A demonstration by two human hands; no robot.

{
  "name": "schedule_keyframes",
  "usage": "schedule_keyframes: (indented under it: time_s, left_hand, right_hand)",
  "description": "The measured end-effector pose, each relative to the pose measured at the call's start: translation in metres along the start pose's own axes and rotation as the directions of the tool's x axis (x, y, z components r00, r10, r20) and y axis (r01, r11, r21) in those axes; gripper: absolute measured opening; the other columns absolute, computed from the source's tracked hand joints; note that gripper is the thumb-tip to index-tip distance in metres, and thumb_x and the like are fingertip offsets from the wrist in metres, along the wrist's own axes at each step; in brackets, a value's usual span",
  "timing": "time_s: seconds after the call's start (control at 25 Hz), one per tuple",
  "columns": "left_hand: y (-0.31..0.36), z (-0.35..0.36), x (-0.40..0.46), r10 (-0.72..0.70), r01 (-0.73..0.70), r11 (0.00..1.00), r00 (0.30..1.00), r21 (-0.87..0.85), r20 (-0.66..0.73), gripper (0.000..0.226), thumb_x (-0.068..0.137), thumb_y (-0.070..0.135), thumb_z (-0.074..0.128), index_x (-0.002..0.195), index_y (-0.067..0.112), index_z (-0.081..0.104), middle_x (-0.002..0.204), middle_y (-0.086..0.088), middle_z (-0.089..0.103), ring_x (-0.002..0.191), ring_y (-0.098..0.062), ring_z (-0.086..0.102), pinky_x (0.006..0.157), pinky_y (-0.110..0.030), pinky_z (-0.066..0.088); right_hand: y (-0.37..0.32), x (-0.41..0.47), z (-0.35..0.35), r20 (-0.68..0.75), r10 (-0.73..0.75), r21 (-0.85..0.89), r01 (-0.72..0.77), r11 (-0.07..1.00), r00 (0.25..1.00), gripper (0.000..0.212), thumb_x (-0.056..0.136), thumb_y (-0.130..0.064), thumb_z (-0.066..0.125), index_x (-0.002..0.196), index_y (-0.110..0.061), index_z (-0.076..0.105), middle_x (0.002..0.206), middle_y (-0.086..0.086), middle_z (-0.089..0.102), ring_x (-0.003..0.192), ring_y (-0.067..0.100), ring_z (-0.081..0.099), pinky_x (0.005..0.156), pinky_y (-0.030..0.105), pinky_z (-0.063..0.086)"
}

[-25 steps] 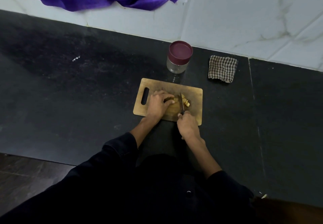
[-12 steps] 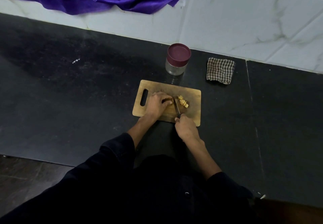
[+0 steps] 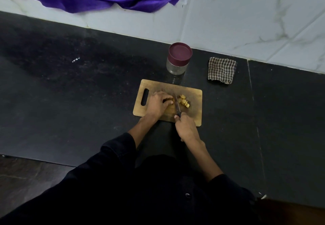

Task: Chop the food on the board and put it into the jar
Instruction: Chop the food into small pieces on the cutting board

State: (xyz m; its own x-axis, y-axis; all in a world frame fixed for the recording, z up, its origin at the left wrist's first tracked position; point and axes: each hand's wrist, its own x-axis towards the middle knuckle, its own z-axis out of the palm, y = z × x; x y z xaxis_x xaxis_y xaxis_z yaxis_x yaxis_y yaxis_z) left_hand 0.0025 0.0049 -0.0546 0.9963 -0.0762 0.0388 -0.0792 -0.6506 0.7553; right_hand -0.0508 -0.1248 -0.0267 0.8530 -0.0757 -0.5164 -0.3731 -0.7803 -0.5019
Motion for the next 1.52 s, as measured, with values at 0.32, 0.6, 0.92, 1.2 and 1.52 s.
schedule_keyframes:
  time_s: [0.32, 0.6, 0.92, 1.2, 1.52]
  left_hand:
    - [-0.002, 0.0, 0.0, 0.007, -0.007, 1.0, 1.0, -0.003, 0.002, 0.021, 0.084, 0.011, 0.068, 0.105, 0.011, 0.07, 0.109, -0.003, 0.068, 0.105, -0.013, 0.058, 0.1, -0.03, 0.042]
    - [-0.004, 0.002, 0.002, -0.025, 0.025, 1.0, 1.0, 0.004, 0.006, 0.022, 0.083, 0.012, 0.069, 0.106, 0.013, 0.071, 0.111, -0.002, 0.067, 0.107, -0.014, 0.057, 0.099, -0.031, 0.043]
    - [-0.003, 0.005, 0.003, -0.063, 0.063, 0.998, 0.998, -0.009, -0.011, 0.022, 0.081, 0.013, 0.071, 0.103, 0.012, 0.071, 0.108, -0.004, 0.068, 0.106, -0.016, 0.057, 0.097, -0.028, 0.042]
    - [-0.003, 0.005, 0.003, -0.055, 0.055, 0.998, 0.998, -0.023, -0.016, 0.02, 0.08, 0.012, 0.072, 0.1, 0.011, 0.073, 0.104, -0.004, 0.069, 0.103, -0.017, 0.059, 0.096, -0.034, 0.044]
    - [-0.003, 0.006, 0.001, -0.058, 0.057, 0.998, 0.998, -0.029, -0.031, 0.021, 0.079, 0.015, 0.073, 0.1, 0.013, 0.073, 0.104, -0.002, 0.07, 0.1, -0.014, 0.061, 0.094, -0.035, 0.048]
  right_hand:
    - [-0.001, 0.001, -0.002, -0.028, -0.033, 0.011, 0.034, 0.999, 0.999, 0.016, 0.104, -0.033, 0.04, 0.105, -0.018, 0.046, 0.088, 0.001, 0.056, 0.081, 0.022, 0.066, 0.073, 0.047, 0.059]
    - [-0.004, 0.002, 0.006, -0.04, -0.028, -0.054, 0.025, 0.998, 0.999, 0.02, 0.104, -0.03, 0.041, 0.11, -0.013, 0.049, 0.094, 0.006, 0.06, 0.082, 0.023, 0.065, 0.071, 0.045, 0.059]
    - [-0.009, 0.003, 0.014, -0.075, -0.002, -0.129, -0.007, 0.992, 0.997, 0.02, 0.104, -0.025, 0.04, 0.115, -0.01, 0.046, 0.098, 0.008, 0.057, 0.081, 0.019, 0.054, 0.063, 0.033, 0.041]
    - [-0.019, 0.008, 0.011, -0.028, 0.046, -0.17, -0.05, 0.984, 0.999, 0.026, 0.1, -0.02, 0.047, 0.122, -0.005, 0.047, 0.117, 0.016, 0.06, 0.106, 0.031, 0.061, 0.079, 0.039, 0.05]
    - [-0.01, 0.009, 0.007, -0.03, 0.069, -0.045, -0.07, 0.997, 0.997, 0.025, 0.102, -0.026, 0.042, 0.116, -0.007, 0.05, 0.106, 0.014, 0.061, 0.092, 0.033, 0.065, 0.078, 0.05, 0.057]
